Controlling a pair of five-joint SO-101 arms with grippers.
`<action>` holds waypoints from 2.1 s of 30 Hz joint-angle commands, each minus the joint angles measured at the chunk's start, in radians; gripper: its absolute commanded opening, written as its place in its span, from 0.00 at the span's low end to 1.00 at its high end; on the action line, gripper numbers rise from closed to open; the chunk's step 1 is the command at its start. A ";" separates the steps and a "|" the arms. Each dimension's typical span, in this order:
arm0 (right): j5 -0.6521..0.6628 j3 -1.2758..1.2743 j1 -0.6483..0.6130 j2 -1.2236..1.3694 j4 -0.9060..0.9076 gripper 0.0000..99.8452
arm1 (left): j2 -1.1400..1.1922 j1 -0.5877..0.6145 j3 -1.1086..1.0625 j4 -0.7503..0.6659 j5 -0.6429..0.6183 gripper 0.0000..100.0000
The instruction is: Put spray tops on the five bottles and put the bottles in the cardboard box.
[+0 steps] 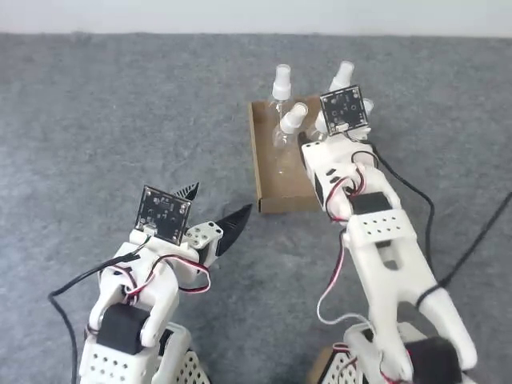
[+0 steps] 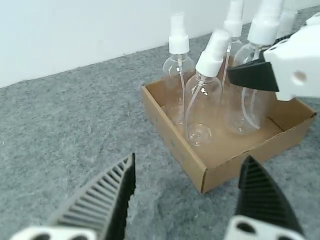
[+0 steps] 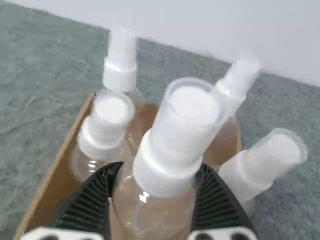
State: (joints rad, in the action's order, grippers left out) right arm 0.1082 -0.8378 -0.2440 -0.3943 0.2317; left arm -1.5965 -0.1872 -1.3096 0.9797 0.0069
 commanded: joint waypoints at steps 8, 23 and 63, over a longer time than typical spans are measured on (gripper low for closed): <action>0.003 0.011 0.033 0.108 -0.090 0.01 | -0.017 -0.003 0.004 -0.028 0.011 0.30; -0.101 -0.017 0.031 0.143 -0.082 0.01 | -0.017 -0.003 0.004 -0.028 0.011 0.30; -0.028 -0.046 -0.038 0.139 -0.079 0.01 | -0.017 -0.003 0.004 -0.029 0.011 0.30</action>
State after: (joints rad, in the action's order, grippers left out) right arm 0.0637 -0.8853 -0.2593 -0.2440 0.1534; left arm -1.5965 -0.1872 -1.3096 0.9797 0.0069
